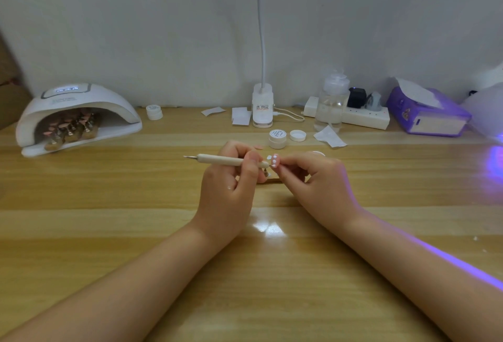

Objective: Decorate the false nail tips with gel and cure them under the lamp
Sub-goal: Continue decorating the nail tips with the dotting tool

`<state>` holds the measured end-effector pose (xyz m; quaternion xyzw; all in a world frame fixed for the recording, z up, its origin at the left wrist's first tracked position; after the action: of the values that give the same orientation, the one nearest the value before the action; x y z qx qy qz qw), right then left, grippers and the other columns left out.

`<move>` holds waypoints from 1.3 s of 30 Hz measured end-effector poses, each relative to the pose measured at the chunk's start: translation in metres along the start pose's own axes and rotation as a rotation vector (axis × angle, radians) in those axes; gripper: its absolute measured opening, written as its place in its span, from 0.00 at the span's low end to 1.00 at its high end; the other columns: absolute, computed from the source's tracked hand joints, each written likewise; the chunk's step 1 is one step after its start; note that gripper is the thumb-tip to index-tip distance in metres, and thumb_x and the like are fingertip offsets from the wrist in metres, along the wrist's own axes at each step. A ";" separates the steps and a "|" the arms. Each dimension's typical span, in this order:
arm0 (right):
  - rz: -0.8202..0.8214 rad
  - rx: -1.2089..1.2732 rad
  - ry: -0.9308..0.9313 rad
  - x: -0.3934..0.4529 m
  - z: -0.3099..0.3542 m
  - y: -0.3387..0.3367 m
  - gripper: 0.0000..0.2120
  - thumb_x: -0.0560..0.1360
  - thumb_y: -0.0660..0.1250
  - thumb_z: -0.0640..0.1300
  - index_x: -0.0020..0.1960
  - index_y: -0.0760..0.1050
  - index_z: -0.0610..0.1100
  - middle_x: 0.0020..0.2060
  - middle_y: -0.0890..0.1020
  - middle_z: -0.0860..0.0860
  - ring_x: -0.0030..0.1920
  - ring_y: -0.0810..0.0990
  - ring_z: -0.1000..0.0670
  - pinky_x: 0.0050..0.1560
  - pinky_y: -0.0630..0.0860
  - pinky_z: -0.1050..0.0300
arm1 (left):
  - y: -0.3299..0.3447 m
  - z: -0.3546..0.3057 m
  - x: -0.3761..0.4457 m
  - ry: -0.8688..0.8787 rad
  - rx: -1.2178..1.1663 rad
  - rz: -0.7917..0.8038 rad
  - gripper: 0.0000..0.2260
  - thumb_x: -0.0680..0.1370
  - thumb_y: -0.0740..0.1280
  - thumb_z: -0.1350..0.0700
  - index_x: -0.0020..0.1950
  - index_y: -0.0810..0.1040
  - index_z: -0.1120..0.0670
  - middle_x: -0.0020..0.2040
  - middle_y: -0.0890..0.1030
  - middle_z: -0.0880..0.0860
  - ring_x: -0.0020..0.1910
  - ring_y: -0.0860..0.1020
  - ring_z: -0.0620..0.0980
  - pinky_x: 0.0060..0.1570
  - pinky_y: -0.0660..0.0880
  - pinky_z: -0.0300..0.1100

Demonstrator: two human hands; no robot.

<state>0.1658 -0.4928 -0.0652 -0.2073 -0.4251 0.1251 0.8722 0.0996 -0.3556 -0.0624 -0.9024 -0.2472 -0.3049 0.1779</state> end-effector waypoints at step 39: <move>0.126 -0.223 0.273 0.003 -0.018 0.002 0.05 0.74 0.69 0.48 0.48 0.83 0.53 0.25 0.72 0.57 0.33 0.70 0.57 0.31 0.63 0.64 | -0.002 0.009 0.004 0.034 -0.081 -0.069 0.05 0.80 0.59 0.53 0.45 0.71 0.45 0.37 0.80 0.42 0.36 0.78 0.42 0.38 0.75 0.35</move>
<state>0.1813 -0.4942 -0.0744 -0.3437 -0.3002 0.1021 0.8839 0.1053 -0.3486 -0.0664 -0.8944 -0.2627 -0.3360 0.1345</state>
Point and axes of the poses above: each hand's wrist, its own x-axis towards the middle knuckle, its own y-axis out of the palm, z = x × y, the point moved 1 cm from there along x, towards the middle knuckle
